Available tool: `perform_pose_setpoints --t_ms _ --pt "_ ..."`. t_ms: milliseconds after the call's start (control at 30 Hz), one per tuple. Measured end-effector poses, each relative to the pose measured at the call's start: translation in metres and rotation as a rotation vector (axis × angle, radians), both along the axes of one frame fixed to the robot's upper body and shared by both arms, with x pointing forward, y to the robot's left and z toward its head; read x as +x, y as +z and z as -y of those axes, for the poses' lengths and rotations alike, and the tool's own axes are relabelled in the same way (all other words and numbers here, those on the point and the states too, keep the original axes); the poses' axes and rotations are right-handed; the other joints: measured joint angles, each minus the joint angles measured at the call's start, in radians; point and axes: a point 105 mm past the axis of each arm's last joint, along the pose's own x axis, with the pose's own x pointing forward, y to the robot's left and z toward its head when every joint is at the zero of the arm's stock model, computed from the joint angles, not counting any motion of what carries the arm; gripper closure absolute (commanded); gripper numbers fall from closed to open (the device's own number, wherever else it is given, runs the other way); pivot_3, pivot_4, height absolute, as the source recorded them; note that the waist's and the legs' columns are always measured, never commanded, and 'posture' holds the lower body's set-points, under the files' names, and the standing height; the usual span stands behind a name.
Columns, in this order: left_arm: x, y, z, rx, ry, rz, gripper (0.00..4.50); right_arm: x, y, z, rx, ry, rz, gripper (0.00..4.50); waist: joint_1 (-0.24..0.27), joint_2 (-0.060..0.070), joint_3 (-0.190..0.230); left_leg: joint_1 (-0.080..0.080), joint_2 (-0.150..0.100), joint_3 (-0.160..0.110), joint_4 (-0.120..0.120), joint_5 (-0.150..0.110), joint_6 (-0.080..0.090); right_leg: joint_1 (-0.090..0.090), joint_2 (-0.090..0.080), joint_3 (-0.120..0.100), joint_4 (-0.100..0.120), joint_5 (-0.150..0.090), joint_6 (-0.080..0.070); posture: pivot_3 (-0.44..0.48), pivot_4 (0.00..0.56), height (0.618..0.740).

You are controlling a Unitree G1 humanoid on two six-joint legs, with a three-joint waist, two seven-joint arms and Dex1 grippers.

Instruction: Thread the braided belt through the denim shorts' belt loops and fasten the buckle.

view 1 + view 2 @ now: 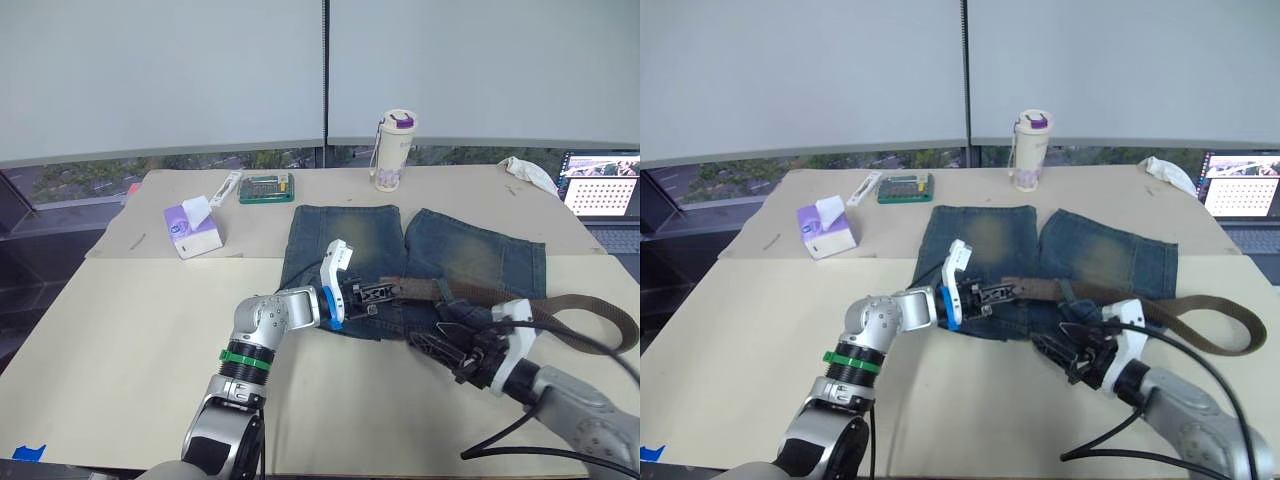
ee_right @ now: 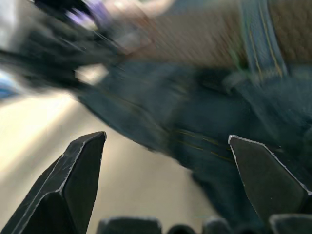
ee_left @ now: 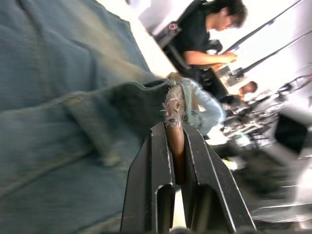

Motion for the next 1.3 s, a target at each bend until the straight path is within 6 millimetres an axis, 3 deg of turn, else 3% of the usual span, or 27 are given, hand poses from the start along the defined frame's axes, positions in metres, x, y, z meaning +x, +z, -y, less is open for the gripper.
perform_pose_setpoints --t_ms 300,500,600,800,1000,1300 --pt "-0.023 -0.009 0.024 0.016 -0.096 -0.046 4.50 0.003 0.007 0.002 0.054 -0.035 0.079 0.03 -0.006 0.000 0.000 0.000 0.001 0.000 0.000 -0.003 0.004 0.000 0.001 0.001 0.000 0.000 0.000 0.000 0.150 0.740" --pt "-0.024 -0.012 0.027 0.043 -0.100 -0.033 4.50 0.003 0.008 0.002 0.080 -0.054 0.086 0.03 -0.006 0.000 0.000 0.000 0.002 0.000 0.000 -0.004 0.004 0.000 0.001 0.001 0.000 0.000 0.000 0.000 0.150 0.740" --pt "-0.024 -0.013 0.029 0.058 -0.097 -0.011 4.50 0.008 0.002 0.012 0.049 -0.122 0.089 0.03 -0.003 0.000 0.000 0.000 0.001 0.000 0.000 -0.004 0.004 0.000 0.001 0.001 0.000 0.000 0.000 0.000 0.150 0.740" --pt "-0.013 -0.015 0.025 0.112 -0.030 0.069 4.50 0.016 -0.003 0.014 0.127 -0.194 0.081 0.03 -0.005 0.001 0.000 0.001 0.002 0.000 0.000 -0.004 0.004 0.000 0.000 0.002 0.000 0.000 0.000 0.000 0.150 0.740" --pt "0.013 -0.032 -0.007 0.221 0.111 0.084 4.50 0.016 -0.008 0.081 0.153 -0.502 0.071 0.03 -0.006 0.001 -0.001 0.001 0.002 0.000 -0.001 -0.004 0.004 -0.001 0.001 0.002 0.001 0.000 0.000 0.000 0.150 0.740" --pt "0.011 -0.029 -0.014 0.225 0.102 0.097 4.50 0.015 -0.006 0.099 0.136 -0.563 0.074 0.03 -0.008 0.002 -0.001 0.001 0.002 0.000 -0.001 -0.004 0.005 0.000 0.001 0.002 0.001 0.000 0.000 0.000 0.150 0.740"
